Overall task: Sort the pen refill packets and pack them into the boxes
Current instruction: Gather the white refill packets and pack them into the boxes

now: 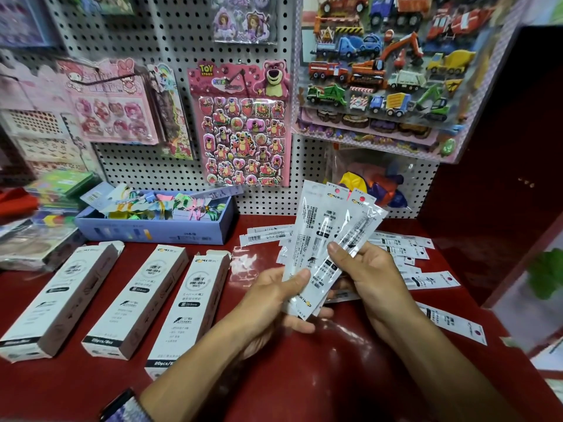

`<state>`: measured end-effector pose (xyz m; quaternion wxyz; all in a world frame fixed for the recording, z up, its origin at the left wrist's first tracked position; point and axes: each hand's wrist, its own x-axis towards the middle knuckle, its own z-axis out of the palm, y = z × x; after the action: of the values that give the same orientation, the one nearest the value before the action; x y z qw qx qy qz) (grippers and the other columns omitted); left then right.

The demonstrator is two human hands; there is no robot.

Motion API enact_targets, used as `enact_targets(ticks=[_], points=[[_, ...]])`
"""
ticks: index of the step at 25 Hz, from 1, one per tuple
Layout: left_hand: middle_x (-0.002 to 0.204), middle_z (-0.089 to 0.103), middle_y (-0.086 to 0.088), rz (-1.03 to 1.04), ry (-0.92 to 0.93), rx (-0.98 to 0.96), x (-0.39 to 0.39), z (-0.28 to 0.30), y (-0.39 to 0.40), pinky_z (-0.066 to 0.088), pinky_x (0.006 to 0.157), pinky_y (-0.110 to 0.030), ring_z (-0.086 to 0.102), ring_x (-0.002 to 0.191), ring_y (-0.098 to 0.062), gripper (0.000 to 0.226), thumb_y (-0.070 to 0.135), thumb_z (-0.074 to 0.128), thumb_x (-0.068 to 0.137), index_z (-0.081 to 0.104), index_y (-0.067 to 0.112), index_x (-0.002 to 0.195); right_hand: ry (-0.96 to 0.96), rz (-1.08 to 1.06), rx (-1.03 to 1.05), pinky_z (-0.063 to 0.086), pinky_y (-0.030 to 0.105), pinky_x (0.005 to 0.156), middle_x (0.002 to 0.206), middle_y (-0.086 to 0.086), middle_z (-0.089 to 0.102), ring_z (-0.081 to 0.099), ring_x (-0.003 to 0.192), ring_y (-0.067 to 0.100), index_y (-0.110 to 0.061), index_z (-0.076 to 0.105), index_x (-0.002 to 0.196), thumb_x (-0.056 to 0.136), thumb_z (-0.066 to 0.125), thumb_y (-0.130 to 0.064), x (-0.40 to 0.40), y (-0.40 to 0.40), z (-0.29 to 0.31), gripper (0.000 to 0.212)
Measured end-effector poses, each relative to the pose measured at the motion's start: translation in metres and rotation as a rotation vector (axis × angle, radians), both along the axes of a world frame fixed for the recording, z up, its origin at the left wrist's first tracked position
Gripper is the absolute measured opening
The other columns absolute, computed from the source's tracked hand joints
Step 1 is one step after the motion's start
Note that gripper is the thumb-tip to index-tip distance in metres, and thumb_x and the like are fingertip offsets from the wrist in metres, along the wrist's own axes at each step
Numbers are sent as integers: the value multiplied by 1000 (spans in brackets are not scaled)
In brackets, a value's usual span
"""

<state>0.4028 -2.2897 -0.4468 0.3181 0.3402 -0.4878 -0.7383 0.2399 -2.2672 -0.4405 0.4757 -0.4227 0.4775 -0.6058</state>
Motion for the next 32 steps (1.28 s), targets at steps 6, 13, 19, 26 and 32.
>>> enact_targets(ticks=[6, 13, 19, 26, 32], points=[[101, 71, -25, -70, 5, 49, 1, 1, 2, 55, 45, -29, 71, 81, -40, 36, 33, 49, 96, 65, 6, 114, 15, 111, 5, 49, 29, 48, 91, 16, 75, 65, 56, 20, -8, 66, 110, 97, 57, -19, 4, 2, 1, 20], [70, 64, -22, -125, -38, 2, 1, 3, -1, 40, 35, -24, 61, 48, -27, 57, 52, 38, 96, 65, 3, 103, 64, 186, -1, 45, 33, 52, 78, 17, 69, 54, 48, 22, -22, 63, 112, 98, 51, -42, 19, 0, -7, 27], [79, 73, -20, 32, -42, -149, 0, 1, 0, 41, 33, -23, 67, 52, -27, 37, 38, 54, 92, 71, 5, 94, -4, 132, 43, 55, 42, 74, 105, 15, 75, 71, 88, 33, -15, 64, 117, 96, 52, -33, 13, -3, -7, 30], [62, 68, -14, 185, -25, -164, -1, 1, -2, 35, 29, -22, 49, 31, -18, 34, 30, 51, 97, 72, 6, 88, -94, 41, 39, 59, 39, 85, 106, 11, 76, 73, 97, 25, -5, 63, 116, 99, 51, -16, 13, -4, -5, 24], [56, 66, -13, 74, -87, -206, -2, 1, -2, 38, 30, -20, 52, 31, -18, 40, 38, 42, 97, 64, 5, 89, -73, 58, 25, 59, 36, 74, 104, 9, 76, 73, 90, 22, -16, 62, 116, 101, 48, -21, 18, -2, -7, 21]])
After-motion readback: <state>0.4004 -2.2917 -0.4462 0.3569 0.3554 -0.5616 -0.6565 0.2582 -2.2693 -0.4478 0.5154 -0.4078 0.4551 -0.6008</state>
